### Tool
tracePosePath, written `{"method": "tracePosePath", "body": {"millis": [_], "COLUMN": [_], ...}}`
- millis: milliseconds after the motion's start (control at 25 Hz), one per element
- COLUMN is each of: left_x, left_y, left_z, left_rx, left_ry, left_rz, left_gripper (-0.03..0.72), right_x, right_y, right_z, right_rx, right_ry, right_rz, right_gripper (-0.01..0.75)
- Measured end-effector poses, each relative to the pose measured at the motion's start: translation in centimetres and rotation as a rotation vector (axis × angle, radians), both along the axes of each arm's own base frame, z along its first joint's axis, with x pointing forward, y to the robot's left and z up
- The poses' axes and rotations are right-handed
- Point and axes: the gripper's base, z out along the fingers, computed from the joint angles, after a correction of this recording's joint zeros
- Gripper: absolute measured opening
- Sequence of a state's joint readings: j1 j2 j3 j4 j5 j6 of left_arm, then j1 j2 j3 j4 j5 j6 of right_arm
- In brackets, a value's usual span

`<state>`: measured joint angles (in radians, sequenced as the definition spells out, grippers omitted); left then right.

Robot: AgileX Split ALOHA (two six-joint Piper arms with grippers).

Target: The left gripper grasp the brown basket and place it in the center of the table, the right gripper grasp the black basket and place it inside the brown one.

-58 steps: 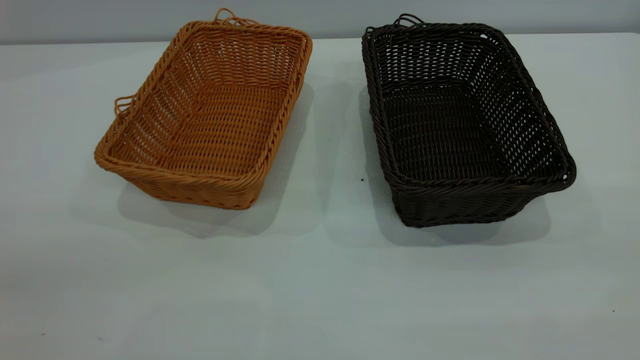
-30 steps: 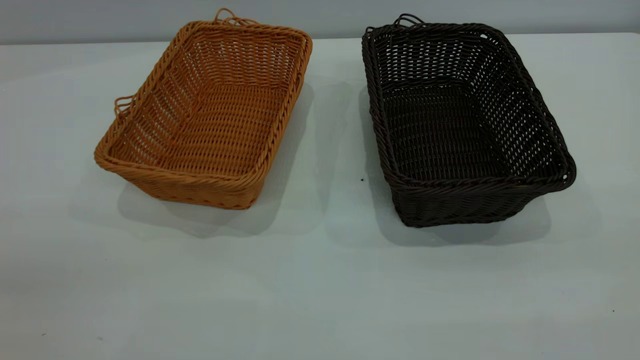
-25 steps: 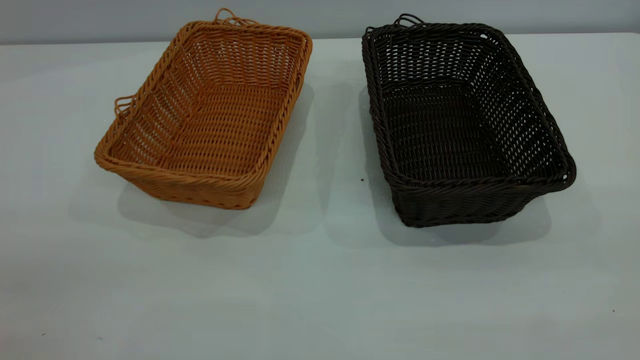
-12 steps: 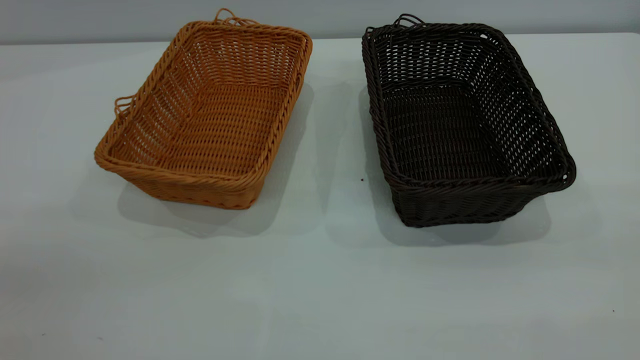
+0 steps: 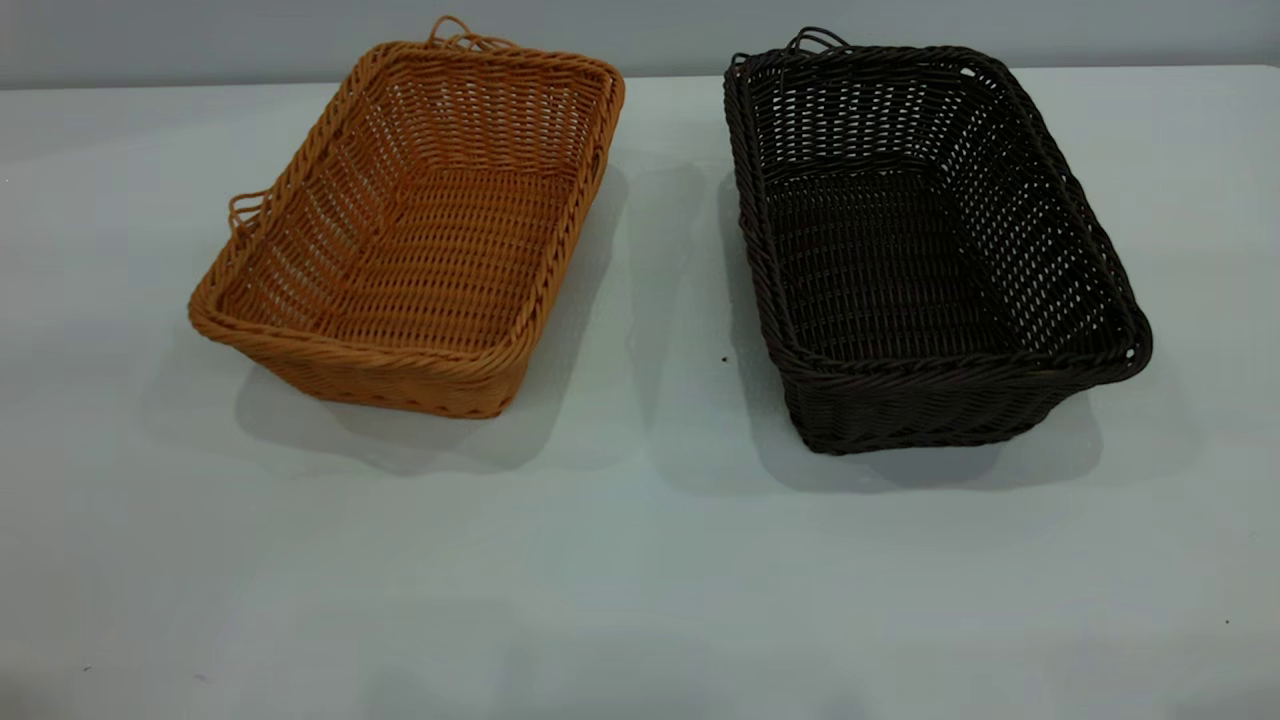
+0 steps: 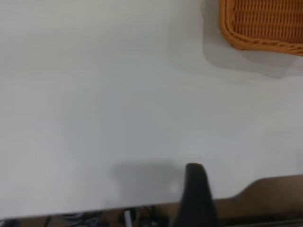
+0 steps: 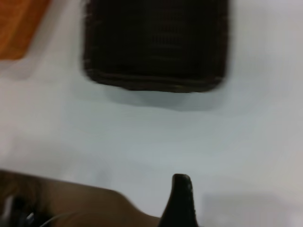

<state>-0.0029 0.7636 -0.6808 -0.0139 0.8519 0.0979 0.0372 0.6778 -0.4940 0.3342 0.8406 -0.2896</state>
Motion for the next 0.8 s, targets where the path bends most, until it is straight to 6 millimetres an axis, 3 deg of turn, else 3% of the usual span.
{"method": "tracePosePath", "body": {"millis": [160, 320, 440, 600, 800], "left_x": [5.3, 9.1, 11.0, 12.9, 14.2], "left_y": [0.0, -0.1, -0.1, -0.1, -0.3], "left_z": [-0.8, -2.2, -3.2, -4.0, -4.4], "left_rx": [0.007, 0.009, 0.021, 0.025, -0.011], "left_ry": [0.030, 0.034, 0.036, 0.047, 0.053], "left_rz": [-0.015, -0.022, -0.041, -0.051, -0.037], "left_gripper": [0.605, 0.608, 0.603, 0.595, 0.593], "right_x": [4.0, 7.1, 9.1, 11.9, 14.8], "right_y": [1.4, 2.9, 4.6, 8.7, 11.6], "right_z": [-1.9, -4.8, -6.9, -9.0, -12.9], "right_rx": [0.126, 0.272, 0.378, 0.456, 0.585], "right_ry": [0.072, 0.205, 0.334, 0.468, 0.637], "right_rz": [0.073, 0.094, 0.088, 0.091, -0.172], "right_gripper": [0.566, 0.566, 0.566, 0.566, 0.566]}}
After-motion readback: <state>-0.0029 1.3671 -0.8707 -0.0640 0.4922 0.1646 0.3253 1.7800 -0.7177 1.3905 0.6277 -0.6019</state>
